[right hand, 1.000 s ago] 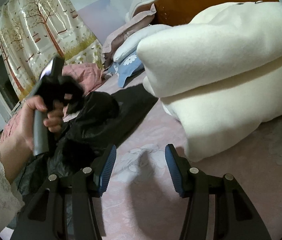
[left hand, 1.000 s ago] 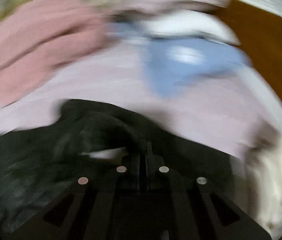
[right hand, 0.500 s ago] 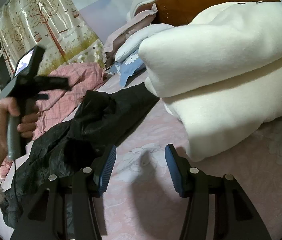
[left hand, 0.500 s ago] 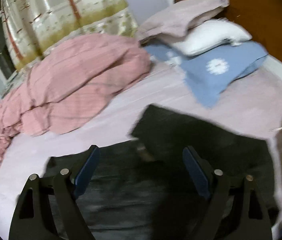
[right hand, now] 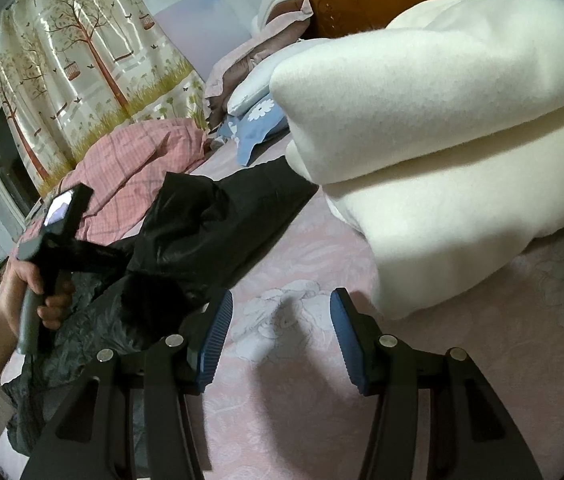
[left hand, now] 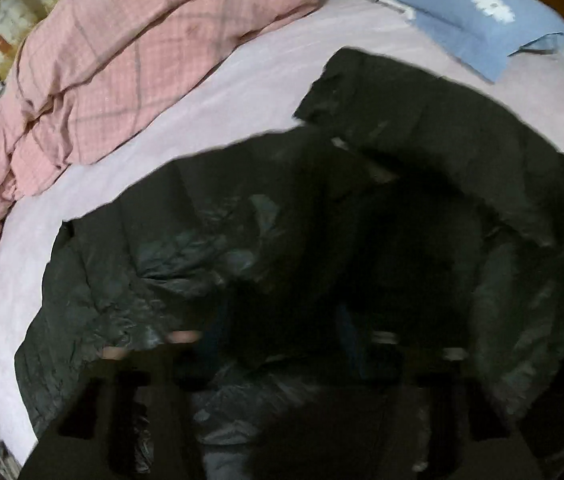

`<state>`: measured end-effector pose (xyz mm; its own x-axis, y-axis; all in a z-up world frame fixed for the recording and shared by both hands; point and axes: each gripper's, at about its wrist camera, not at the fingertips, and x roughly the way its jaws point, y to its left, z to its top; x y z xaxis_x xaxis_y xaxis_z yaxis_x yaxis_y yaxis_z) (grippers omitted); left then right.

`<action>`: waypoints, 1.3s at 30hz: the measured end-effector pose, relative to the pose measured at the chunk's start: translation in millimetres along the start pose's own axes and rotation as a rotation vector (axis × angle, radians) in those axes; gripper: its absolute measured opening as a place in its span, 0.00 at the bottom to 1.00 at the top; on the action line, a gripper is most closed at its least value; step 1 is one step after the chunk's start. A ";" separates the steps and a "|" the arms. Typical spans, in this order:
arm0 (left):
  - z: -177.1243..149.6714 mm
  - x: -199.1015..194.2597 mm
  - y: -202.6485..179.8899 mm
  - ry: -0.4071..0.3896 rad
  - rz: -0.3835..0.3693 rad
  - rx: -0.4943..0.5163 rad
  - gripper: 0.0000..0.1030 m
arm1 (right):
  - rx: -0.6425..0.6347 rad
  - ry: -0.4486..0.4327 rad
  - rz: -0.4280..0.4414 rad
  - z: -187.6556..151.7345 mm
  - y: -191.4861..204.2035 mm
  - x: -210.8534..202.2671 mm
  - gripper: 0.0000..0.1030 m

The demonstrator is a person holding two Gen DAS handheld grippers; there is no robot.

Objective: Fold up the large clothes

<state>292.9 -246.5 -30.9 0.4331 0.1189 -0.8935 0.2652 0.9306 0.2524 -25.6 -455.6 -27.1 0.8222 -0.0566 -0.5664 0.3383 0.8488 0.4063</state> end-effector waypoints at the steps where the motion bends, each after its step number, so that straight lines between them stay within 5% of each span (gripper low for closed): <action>1: -1.7 -0.3 3.0 -0.006 -0.002 -0.019 0.03 | 0.000 0.000 0.001 -0.1 -0.2 0.6 0.51; 4: -10.8 -25.9 7.8 -0.108 -0.080 -0.043 0.02 | -0.002 0.002 0.001 -0.3 -0.4 1.1 0.51; 8: -38.3 -68.9 -1.9 -0.180 -0.152 0.063 0.02 | -0.004 0.004 0.002 -0.2 -0.3 1.8 0.51; 11: -60.7 -85.7 -9.2 -0.127 -0.243 0.120 0.02 | -0.005 0.007 0.002 -1.5 0.2 2.5 0.51; 14: -83.0 -84.3 -23.5 -0.053 -0.258 0.191 0.02 | -0.005 0.008 -0.002 -1.7 0.1 2.7 0.51; 19: -94.7 -73.2 -25.6 -0.028 -0.298 0.152 0.07 | -0.001 0.009 -0.002 -1.6 -0.2 3.0 0.51; 23: -82.2 -94.4 -18.9 -0.120 -0.385 0.092 0.56 | -0.002 0.011 -0.001 -1.4 -0.4 3.3 0.51; 24: -77.0 -101.6 -17.9 -0.154 -0.401 0.084 0.60 | -0.002 0.011 -0.001 -1.4 -0.4 3.3 0.51; 27: -50.8 -120.8 -13.7 -0.219 -0.507 0.048 0.63 | -0.002 0.013 0.000 -1.7 -0.3 3.0 0.51; 31: 0.1 -114.6 -20.9 -0.216 -0.459 -0.005 0.67 | 0.000 0.015 0.001 -3.2 -1.2 2.1 0.51; 37: 57.5 -33.4 -25.4 0.053 -0.486 -0.239 0.67 | 0.000 0.014 0.009 -2.9 -2.5 0.0 0.51; 39: 69.3 -13.9 -22.5 0.073 -0.445 -0.301 0.67 | -0.001 0.016 0.010 -3.0 -2.5 0.5 0.51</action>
<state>340.6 -293.0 1.6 0.2716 -0.2960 -0.9157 0.1464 0.9532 -0.2647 -27.5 -456.1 -30.6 0.8180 -0.0402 -0.5738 0.3303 0.8495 0.4114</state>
